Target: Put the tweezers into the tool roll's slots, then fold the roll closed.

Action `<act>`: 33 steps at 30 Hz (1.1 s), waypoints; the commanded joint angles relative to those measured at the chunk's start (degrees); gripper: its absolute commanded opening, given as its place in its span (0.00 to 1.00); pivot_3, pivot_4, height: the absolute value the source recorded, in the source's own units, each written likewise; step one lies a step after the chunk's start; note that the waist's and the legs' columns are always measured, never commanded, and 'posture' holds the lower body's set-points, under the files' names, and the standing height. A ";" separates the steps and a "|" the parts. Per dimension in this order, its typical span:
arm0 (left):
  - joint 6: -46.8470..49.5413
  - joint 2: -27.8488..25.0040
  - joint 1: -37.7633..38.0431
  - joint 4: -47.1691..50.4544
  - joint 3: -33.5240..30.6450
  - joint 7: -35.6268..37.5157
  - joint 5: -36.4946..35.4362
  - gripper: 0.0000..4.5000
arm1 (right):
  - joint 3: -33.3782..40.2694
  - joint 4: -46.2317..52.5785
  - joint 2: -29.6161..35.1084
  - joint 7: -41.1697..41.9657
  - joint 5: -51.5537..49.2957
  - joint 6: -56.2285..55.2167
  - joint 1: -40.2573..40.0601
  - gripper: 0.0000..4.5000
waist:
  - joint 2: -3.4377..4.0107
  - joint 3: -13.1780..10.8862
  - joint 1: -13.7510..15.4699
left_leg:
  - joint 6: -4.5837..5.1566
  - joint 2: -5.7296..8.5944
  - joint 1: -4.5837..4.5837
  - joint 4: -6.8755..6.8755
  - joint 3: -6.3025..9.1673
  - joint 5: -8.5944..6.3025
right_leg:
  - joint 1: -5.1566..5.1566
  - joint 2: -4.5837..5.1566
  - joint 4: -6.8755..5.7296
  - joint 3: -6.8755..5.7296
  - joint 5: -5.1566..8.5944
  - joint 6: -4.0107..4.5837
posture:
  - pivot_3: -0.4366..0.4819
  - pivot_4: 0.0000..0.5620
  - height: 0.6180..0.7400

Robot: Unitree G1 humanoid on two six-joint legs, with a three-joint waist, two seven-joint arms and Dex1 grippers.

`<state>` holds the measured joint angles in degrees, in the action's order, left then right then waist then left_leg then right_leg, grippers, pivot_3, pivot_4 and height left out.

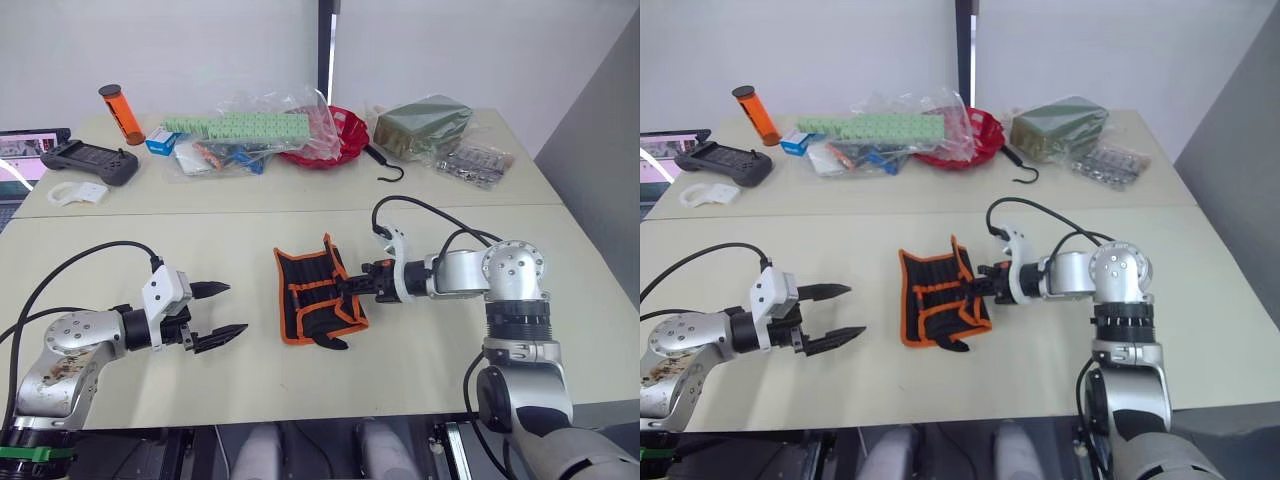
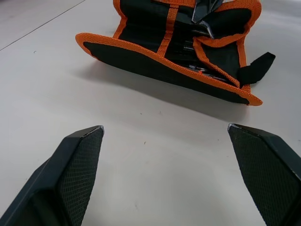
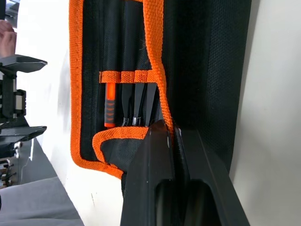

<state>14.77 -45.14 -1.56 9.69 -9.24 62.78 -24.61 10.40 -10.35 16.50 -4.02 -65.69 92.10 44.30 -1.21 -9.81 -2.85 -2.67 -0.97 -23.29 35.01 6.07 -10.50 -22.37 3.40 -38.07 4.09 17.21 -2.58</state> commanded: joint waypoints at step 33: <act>-2.86 0.64 -3.13 -0.63 2.31 0.47 1.62 1.00 | -6.63 3.05 1.01 14.70 4.13 0.40 1.06 0.98 | 0.01 0.00 0.20 | 0.00 0.01 0.00 0.02 0.00 0.00 | 0.00 0.00 0.00 -0.01 0.00 0.00 | 0.48 0.27 1.00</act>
<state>12.62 -44.54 -3.98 8.75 -6.68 63.23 -22.57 2.60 -7.52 17.48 10.13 -60.02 92.10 45.85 -1.20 -9.81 -2.64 -2.67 -0.96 -23.30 35.03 6.07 -10.50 -22.37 3.40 -38.07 4.08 17.21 -2.58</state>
